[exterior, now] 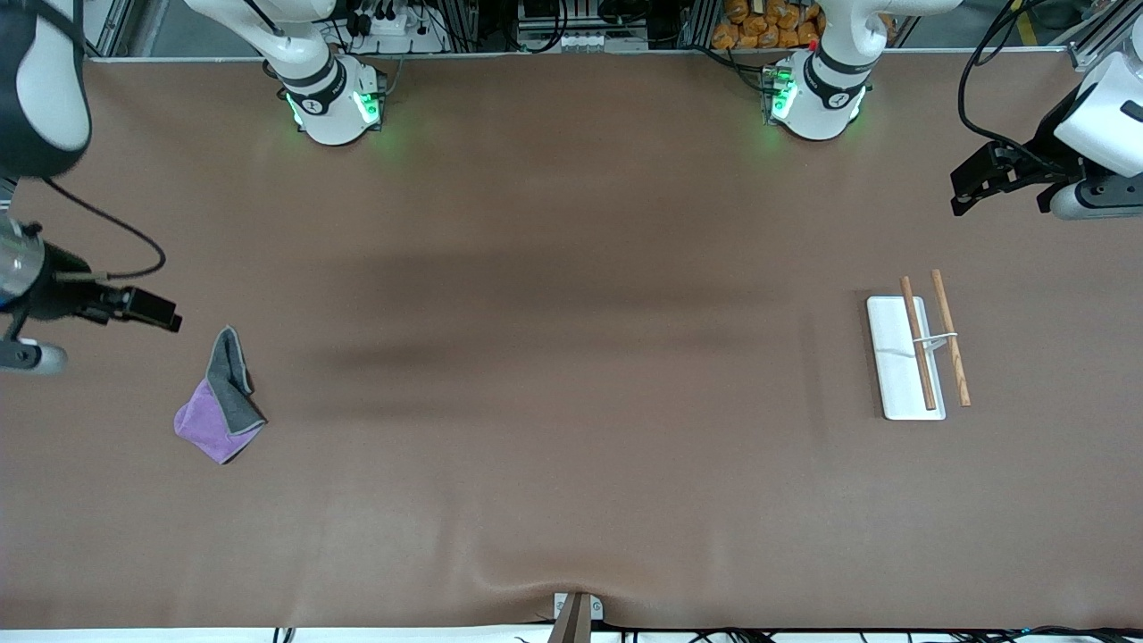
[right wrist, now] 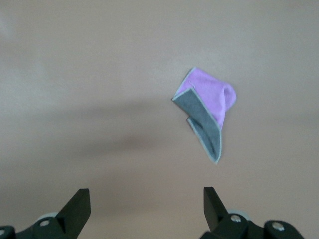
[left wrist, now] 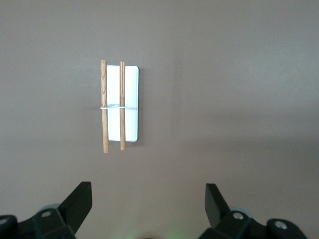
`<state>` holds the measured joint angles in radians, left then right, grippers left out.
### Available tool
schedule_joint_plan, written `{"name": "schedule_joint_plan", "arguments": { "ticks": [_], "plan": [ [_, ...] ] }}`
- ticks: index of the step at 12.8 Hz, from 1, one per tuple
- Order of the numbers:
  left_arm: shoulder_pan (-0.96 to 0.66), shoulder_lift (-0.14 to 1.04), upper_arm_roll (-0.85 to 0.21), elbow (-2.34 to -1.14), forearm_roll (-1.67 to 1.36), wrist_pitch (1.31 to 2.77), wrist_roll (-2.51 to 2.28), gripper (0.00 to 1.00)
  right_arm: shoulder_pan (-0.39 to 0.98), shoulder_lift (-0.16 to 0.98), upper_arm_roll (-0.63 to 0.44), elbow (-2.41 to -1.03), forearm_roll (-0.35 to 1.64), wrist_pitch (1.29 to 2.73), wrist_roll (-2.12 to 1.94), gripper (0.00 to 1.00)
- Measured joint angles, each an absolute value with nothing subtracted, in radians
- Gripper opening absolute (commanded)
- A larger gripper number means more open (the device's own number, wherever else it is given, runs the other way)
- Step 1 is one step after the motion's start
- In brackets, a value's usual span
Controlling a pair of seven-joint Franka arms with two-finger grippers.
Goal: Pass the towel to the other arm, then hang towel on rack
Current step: 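Lower the right gripper onto the purple towel's grey corner, then close the right gripper on the purple towel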
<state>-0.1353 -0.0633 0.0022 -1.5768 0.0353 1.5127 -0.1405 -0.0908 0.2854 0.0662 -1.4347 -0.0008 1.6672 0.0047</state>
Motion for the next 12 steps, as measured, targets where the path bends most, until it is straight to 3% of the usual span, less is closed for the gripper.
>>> {"name": "schedule_joint_plan", "arguments": {
  "ticks": [8, 12],
  "plan": [
    [-0.136, -0.062, 0.002, -1.578, 0.035, 1.512, -0.140, 1.00, -0.237, 0.579, 0.063, -1.435, 0.003, 1.939, -0.248, 1.00],
    [-0.136, -0.061, 0.002, -1.578, 0.035, 1.509, -0.140, 1.00, -0.277, 0.675, 0.063, -1.435, 0.067, 1.982, -0.363, 1.00]
  ]
}}
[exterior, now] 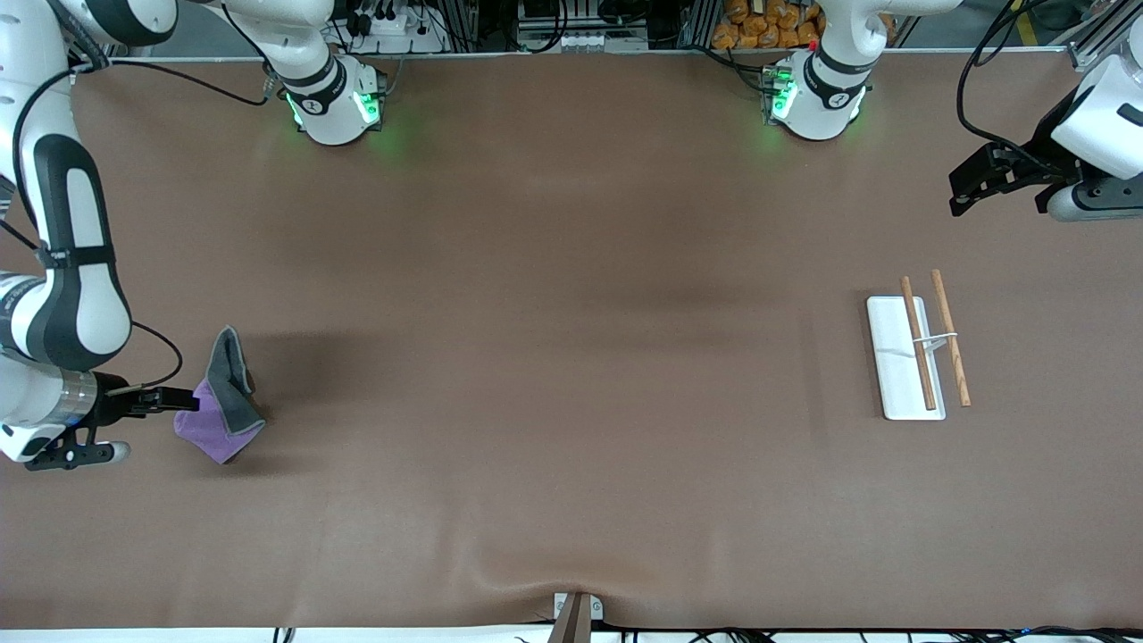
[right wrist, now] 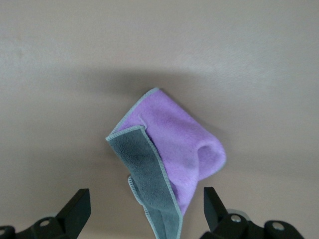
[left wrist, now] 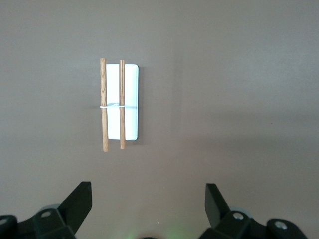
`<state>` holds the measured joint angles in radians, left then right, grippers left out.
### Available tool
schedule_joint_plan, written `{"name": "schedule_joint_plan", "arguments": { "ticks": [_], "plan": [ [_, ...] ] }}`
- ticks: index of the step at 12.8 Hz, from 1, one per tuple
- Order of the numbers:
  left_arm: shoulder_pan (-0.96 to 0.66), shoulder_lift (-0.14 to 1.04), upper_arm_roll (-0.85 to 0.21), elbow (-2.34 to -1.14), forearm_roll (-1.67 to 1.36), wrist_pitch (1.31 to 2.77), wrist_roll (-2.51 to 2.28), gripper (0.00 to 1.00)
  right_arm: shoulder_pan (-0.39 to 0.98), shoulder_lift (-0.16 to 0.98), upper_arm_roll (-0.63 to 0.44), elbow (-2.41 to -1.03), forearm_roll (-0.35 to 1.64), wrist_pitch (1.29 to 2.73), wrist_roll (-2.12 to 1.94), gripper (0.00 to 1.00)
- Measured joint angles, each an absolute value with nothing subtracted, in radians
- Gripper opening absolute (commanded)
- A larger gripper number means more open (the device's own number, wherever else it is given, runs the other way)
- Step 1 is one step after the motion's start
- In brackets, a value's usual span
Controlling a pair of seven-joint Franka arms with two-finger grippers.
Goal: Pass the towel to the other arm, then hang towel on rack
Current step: 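Close the right gripper on the purple towel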
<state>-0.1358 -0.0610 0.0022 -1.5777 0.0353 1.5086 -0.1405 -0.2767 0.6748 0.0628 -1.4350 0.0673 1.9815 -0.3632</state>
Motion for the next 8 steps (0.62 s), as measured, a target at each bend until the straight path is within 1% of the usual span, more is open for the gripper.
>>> {"name": "schedule_joint_plan", "arguments": {
  "ticks": [4, 8],
  "plan": [
    [-0.136, -0.061, 0.002, -1.578, 0.035, 1.505, -0.140, 1.00, -0.303, 0.724, 0.064, -1.446, 0.107, 2.029, -0.407, 1.00],
    [-0.136, -0.061, 0.002, -1.578, 0.035, 1.501, -0.140, 1.00, -0.303, 0.742, 0.068, -1.457, 0.108, 2.071, -0.411, 0.93]
  ]
}}
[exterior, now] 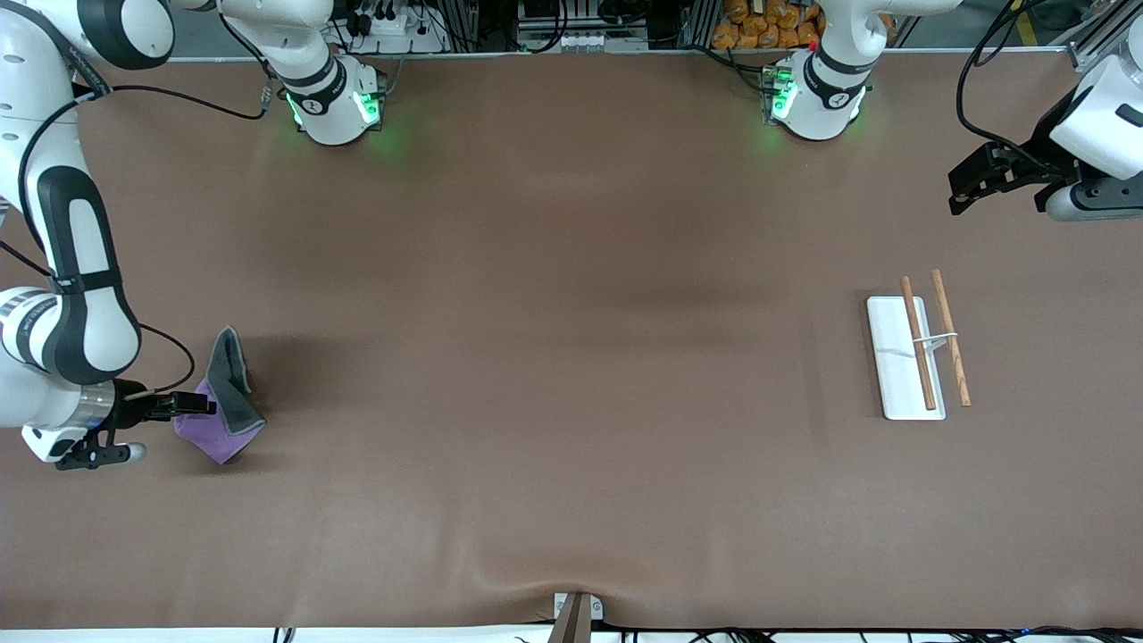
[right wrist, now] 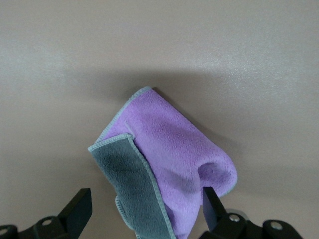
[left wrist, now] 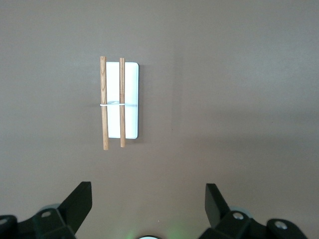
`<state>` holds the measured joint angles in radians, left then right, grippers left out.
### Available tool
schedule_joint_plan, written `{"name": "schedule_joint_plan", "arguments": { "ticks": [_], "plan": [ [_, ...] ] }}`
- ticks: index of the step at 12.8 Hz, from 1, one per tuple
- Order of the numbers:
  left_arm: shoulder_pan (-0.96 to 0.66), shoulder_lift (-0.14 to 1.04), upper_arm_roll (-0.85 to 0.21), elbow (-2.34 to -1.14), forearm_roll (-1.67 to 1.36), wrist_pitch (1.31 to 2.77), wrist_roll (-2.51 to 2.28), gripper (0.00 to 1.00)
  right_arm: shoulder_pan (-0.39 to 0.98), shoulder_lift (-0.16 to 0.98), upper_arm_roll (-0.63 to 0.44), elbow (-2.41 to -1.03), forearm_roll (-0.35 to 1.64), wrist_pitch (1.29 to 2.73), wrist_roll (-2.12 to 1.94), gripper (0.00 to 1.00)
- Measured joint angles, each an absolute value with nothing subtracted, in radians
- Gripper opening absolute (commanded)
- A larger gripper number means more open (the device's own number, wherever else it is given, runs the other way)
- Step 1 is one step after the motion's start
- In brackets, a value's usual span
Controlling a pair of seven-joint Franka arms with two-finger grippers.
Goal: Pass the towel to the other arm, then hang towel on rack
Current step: 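Close the right gripper on the purple towel, then lift the towel with the right gripper while the left gripper approaches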
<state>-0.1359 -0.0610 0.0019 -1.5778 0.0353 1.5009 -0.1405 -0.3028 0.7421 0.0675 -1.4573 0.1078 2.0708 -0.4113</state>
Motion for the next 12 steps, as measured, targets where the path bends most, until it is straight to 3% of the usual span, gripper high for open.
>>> {"name": "schedule_joint_plan", "arguments": {
  "ticks": [2, 5, 6, 8, 9, 12],
  "plan": [
    [-0.136, -0.061, 0.002, -1.578, 0.035, 1.500, -0.140, 1.00, -0.303, 0.755, 0.067, -1.461, 0.108, 2.109, -0.460, 0.84],
    [-0.136, -0.061, 0.002, -1.578, 0.035, 1.499, -0.140, 1.00, -0.311, 0.780, 0.065, -1.461, 0.111, 2.138, -0.501, 0.60],
    [-0.136, -0.061, 0.002, -1.578, 0.035, 1.499, -0.140, 1.00, -0.313, 0.784, 0.065, -1.461, 0.111, 2.141, -0.503, 0.49],
    [-0.137, -0.061, 0.002, -1.578, 0.035, 1.498, -0.140, 1.00, -0.318, 0.786, 0.065, -1.461, 0.112, 2.145, -0.505, 0.13],
    [-0.137, -0.061, 0.002, -1.578, 0.035, 1.498, -0.140, 1.00, -0.322, 0.787, 0.065, -1.461, 0.113, 2.145, -0.506, 0.00],
    [-0.138, -0.061, 0.002, -1.578, 0.035, 1.497, -0.140, 1.00, -0.326, 0.787, 0.066, -1.458, 0.122, 2.141, -0.505, 0.00]
  ]
}}
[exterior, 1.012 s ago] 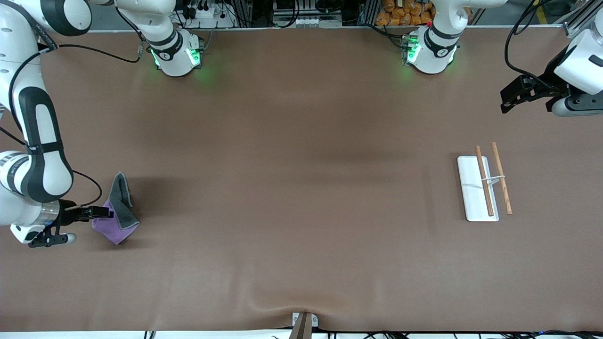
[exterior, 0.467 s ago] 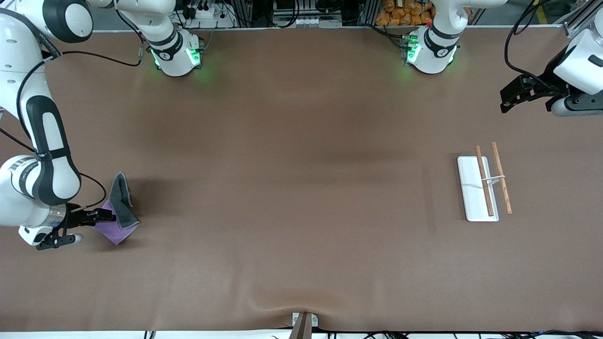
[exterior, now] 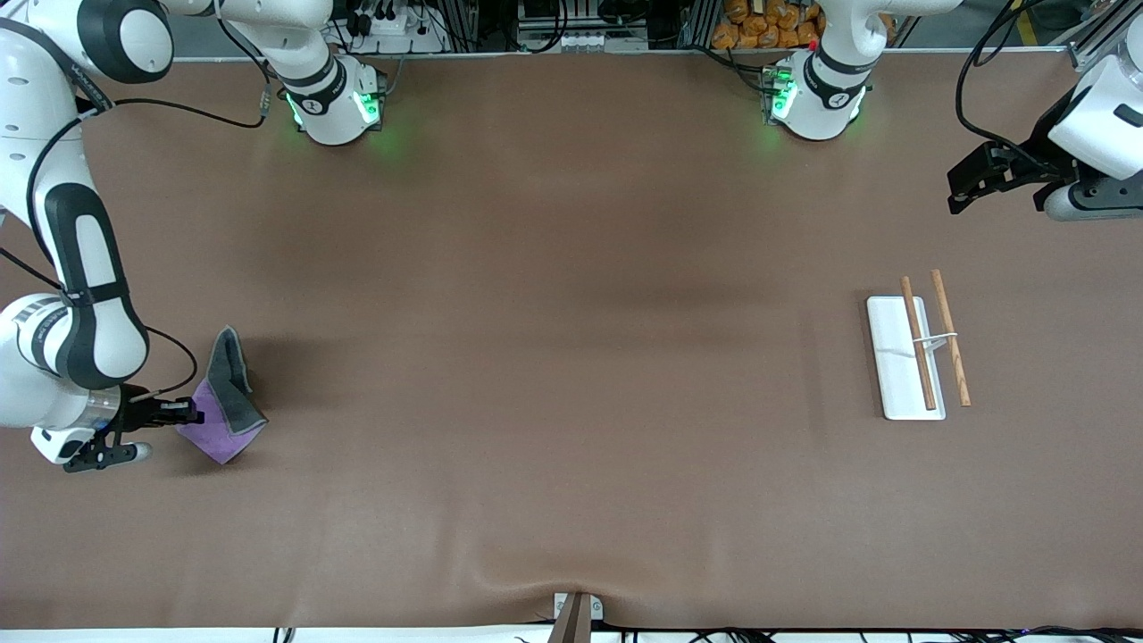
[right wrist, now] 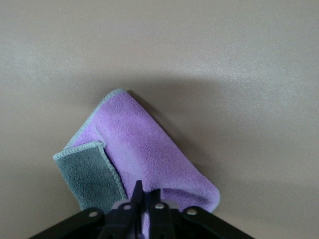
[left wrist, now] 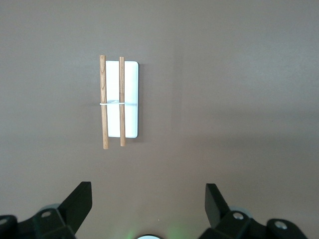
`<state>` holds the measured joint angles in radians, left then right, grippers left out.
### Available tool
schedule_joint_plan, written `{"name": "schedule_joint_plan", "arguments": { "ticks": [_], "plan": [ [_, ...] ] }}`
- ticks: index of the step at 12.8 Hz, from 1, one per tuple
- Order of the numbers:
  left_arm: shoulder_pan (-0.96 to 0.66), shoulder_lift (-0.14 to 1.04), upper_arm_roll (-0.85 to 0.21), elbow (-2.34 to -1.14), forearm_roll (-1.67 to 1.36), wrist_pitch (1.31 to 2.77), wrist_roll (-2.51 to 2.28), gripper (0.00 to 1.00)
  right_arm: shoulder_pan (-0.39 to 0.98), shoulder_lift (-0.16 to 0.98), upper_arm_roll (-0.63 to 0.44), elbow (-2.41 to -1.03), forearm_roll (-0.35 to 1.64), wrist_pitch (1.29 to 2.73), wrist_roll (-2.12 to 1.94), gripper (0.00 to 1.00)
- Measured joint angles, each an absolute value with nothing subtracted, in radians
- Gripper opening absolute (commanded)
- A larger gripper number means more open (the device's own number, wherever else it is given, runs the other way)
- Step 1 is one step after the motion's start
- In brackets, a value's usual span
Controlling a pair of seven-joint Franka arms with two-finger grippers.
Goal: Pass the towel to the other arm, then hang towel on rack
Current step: 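Lift the towel with the right gripper while the left gripper approaches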
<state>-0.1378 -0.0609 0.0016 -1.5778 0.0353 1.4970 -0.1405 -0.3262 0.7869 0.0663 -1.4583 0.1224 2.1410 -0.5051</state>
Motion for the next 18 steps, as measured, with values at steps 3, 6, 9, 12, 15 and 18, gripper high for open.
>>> {"name": "schedule_joint_plan", "arguments": {
  "ticks": [3, 6, 9, 12, 15, 18],
  "plan": [
    [-0.141, -0.061, -0.011, -1.578, 0.035, 1.497, -0.140, 1.00, -0.321, 0.787, 0.077, -1.422, 0.134, 2.050, -0.474, 0.00],
    [-0.143, -0.061, -0.018, -1.578, 0.035, 1.497, -0.140, 1.00, -0.304, 0.782, 0.090, -1.360, 0.136, 1.912, -0.372, 0.00],
    [-0.144, -0.061, -0.020, -1.578, 0.035, 1.497, -0.140, 1.00, -0.234, 0.759, 0.099, -1.286, 0.136, 1.742, -0.170, 0.00],
    [-0.144, -0.061, -0.021, -1.578, 0.035, 1.497, -0.140, 1.00, -0.125, 0.732, 0.103, -1.218, 0.140, 1.603, 0.064, 0.00],
    [-0.145, -0.061, -0.022, -1.578, 0.035, 1.497, -0.140, 1.00, -0.041, 0.712, 0.103, -1.169, 0.207, 1.537, 0.270, 0.00],
    [-0.145, -0.061, -0.038, -1.578, 0.035, 1.497, -0.140, 1.00, 0.021, 0.680, 0.104, -1.146, 0.248, 1.521, 0.465, 0.00]
  ]
}}
